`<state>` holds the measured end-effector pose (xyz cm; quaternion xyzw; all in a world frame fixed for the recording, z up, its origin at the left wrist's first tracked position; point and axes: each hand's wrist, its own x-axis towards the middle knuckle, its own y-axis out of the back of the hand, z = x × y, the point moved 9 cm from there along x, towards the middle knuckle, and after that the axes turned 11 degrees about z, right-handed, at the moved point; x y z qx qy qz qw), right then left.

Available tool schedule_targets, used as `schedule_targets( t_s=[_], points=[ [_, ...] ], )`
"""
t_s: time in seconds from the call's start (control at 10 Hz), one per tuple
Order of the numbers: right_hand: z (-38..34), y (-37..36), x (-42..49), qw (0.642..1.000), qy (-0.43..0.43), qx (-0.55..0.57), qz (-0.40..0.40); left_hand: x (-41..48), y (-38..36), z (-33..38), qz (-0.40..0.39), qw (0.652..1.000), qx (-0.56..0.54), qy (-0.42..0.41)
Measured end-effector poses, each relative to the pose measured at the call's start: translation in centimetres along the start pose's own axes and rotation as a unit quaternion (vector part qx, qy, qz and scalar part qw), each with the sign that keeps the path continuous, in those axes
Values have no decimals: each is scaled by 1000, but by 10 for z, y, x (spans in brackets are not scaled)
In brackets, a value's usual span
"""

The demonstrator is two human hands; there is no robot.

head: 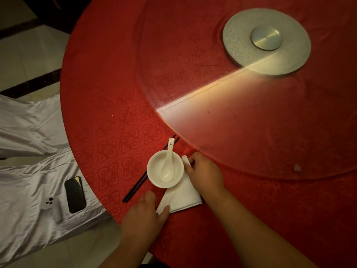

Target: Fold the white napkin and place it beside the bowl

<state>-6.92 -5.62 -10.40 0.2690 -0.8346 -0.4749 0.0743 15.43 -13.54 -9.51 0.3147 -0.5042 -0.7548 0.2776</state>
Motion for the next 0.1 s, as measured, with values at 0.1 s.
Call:
schedule_targets(
  t_s=[0.1],
  points=[
    [-1, 20, -2, 998, 35, -31, 47, 5, 16, 30, 38, 993, -5, -112]
  ],
)
